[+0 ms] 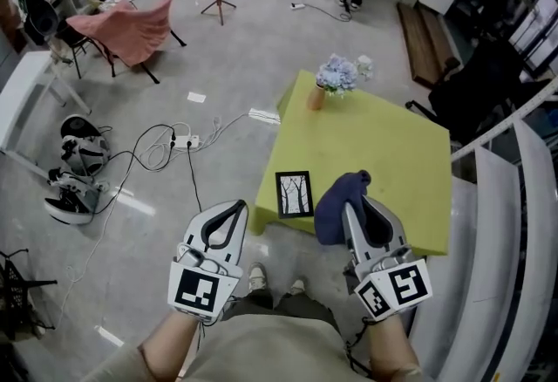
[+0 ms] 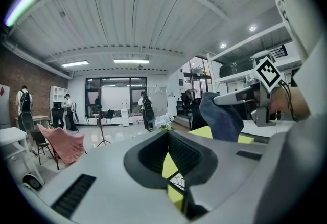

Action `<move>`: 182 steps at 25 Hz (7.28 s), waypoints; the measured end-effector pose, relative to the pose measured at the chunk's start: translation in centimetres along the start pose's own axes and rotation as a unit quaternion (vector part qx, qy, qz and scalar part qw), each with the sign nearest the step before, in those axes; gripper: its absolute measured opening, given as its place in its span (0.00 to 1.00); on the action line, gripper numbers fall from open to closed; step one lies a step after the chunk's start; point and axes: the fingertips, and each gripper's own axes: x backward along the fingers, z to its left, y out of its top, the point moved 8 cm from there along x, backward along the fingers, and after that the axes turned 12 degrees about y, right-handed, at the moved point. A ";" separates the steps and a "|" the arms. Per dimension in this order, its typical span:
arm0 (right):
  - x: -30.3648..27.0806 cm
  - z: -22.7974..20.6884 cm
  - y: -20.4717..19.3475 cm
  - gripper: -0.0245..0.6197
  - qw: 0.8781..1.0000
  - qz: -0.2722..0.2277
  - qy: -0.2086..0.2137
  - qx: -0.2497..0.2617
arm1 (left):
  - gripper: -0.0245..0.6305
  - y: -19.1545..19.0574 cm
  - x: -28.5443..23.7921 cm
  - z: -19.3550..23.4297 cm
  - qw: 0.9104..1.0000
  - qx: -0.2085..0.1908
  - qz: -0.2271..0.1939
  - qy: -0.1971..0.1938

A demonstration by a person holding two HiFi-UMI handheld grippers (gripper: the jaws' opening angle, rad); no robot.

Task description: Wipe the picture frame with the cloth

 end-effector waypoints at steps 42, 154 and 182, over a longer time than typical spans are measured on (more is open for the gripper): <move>-23.6 -11.2 -26.1 0.17 0.939 0.283 0.187 -0.054 | 0.05 -26.5 -17.9 -6.6 0.945 0.051 0.322 -0.033; -4.4 -15.7 -14.9 0.12 0.976 0.215 -0.024 -0.037 | 0.05 -16.5 -16.2 -2.1 0.974 0.077 0.213 -0.029; 3.5 -6.9 4.8 0.13 0.995 0.012 0.006 0.097 | 0.05 7.1 -5.9 -1.8 0.999 -0.020 -0.020 0.037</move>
